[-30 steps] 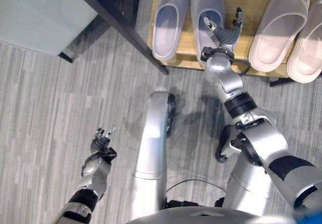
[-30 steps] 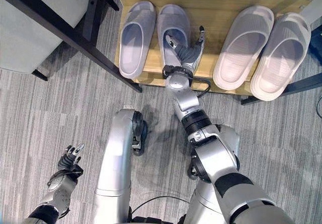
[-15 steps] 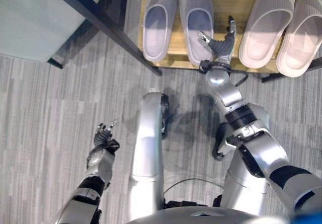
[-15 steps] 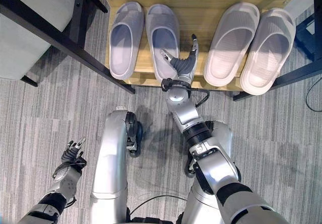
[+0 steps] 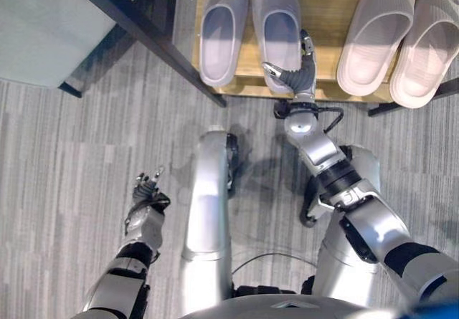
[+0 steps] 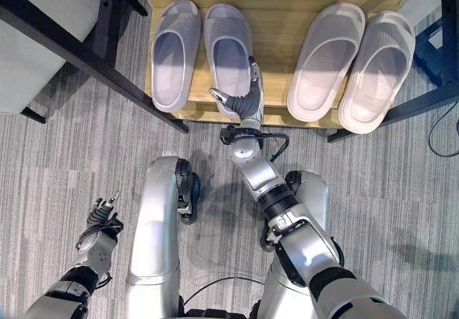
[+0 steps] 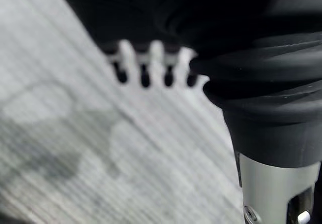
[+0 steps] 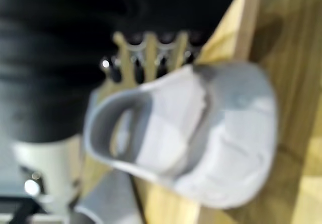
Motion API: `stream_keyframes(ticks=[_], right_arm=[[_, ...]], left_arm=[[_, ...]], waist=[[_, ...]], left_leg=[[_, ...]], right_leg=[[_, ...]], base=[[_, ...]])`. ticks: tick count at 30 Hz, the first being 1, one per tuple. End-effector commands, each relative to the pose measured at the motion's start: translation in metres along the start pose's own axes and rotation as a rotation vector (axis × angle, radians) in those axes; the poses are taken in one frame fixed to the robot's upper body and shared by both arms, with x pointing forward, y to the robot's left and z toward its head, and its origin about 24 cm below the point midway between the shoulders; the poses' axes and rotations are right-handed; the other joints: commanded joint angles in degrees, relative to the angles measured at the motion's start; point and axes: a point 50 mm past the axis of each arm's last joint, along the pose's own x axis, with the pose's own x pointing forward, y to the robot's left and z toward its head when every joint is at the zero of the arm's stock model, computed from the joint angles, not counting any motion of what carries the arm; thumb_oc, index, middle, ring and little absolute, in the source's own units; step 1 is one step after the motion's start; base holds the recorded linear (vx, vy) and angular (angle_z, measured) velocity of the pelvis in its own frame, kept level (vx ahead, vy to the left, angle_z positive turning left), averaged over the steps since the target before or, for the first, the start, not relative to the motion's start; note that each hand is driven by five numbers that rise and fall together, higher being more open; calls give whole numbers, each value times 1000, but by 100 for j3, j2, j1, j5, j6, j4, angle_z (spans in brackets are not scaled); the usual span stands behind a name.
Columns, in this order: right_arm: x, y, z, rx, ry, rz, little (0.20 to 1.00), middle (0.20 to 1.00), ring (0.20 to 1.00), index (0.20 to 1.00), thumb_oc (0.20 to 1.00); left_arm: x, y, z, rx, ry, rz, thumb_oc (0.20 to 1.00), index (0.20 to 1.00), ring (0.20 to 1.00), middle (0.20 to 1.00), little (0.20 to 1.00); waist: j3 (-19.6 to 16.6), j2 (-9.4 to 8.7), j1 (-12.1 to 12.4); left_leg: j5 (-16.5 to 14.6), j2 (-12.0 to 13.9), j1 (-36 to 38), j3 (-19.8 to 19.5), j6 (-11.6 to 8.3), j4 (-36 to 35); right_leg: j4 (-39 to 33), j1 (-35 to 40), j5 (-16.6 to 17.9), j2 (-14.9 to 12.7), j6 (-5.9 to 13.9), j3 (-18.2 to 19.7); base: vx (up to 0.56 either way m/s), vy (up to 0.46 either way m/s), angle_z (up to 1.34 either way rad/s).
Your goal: Arrange the slippers neatly on the shoe rack.
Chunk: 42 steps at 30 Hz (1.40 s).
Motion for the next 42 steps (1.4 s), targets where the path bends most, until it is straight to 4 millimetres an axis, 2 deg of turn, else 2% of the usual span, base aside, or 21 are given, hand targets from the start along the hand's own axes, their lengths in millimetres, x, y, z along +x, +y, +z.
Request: stream_keyframes(ticks=[1, 6, 7, 9, 18, 22, 31, 37, 41, 42], right_arm=[[-7, 21, 45, 132, -158, 78, 1000, 1000, 1000, 1000, 1000], [-13, 31, 44, 137, -153, 121, 1000, 1000, 1000, 1000, 1000], [-16, 35, 47, 148, -165, 143, 1000, 1000, 1000, 1000, 1000], [-15, 37, 47, 148, -159, 144, 1000, 1000, 1000, 1000, 1000], [-2, 41, 50, 124, -140, 92, 1000, 1000, 1000, 1000, 1000], [1, 50, 59, 156, -135, 128, 1000, 1000, 1000, 1000, 1000], [2, 63, 70, 209, -131, 210, 1000, 1000, 1000, 1000, 1000], [2, 54, 71, 159, -183, 199, 1000, 1000, 1000, 1000, 1000], [6, 25, 82, -20, -377, 101, 1000, 1000, 1000, 1000, 1000], [5, 17, 83, -62, -422, 59, 1000, 1000, 1000, 1000, 1000]], left_arm=[[1, 11, 5, -57, -41, 50, 1000, 1000, 1000, 1000, 1000], [1, 12, 5, -85, -39, 66, 1000, 1000, 1000, 1000, 1000], [1, 14, 4, -160, -38, 90, 1000, 1000, 1000, 1000, 1000], [1, 15, 2, -163, -32, 102, 1000, 1000, 1000, 1000, 1000], [1, 10, 0, -86, -34, 75, 1000, 1000, 1000, 1000, 1000], [2, 18, -3, -33, -17, 82, 1000, 1000, 1000, 1000, 1000], [7, 16, 7, -2, -30, 79, 1000, 1000, 1000, 1000, 1000], [8, 16, 12, -1, -45, 72, 1000, 1000, 1000, 1000, 1000], [4, 23, 7, 9, -40, 47, 1000, 1000, 1000, 1000, 1000], [1, 26, -1, 33, -23, 29, 1000, 1000, 1000, 1000, 1000]], waist=[[344, -101, 176], [344, -89, 184], [344, -87, 192], [344, -82, 194], [344, 31, 262], [344, 70, 314], [344, 10, 318], [344, -30, 264], [344, -18, 230], [344, 13, 193]], left_leg=[[-1082, -161, 675, -179, 210, 42], [-1087, -175, 675, -216, 207, 103], [-1096, -177, 675, -213, 194, 122], [-1089, -185, 675, -219, 185, 127], [-1084, -218, 675, -215, 178, 170], [-1086, -228, 675, -216, 151, 201], [-1063, -257, 675, -221, 115, 283], [-1044, -264, 675, -250, 93, 286], [-991, -261, 675, -265, 81, 280], [-960, -263, 675, -269, 77, 269]], right_leg=[[-246, 113, 575, 156, -221, 856], [-197, 113, 571, 164, -216, 880], [-178, 113, 559, 164, -210, 887], [-169, 113, 571, 172, -201, 894], [-102, 113, 578, 151, -197, 931], [-53, 113, 578, 159, -192, 961], [78, 113, 565, 175, -194, 1021], [145, 113, 530, 214, -202, 1068], [163, 113, 518, 228, -207, 1058], [140, 113, 505, 227, -207, 1037]], base=[[0, 0, 0], [0, 0, 0], [0, 0, 0], [0, 0, 0], [0, 0, 0], [0, 0, 0], [0, 0, 0], [0, 0, 0], [-15, -12, -1], [-35, -15, -4]])
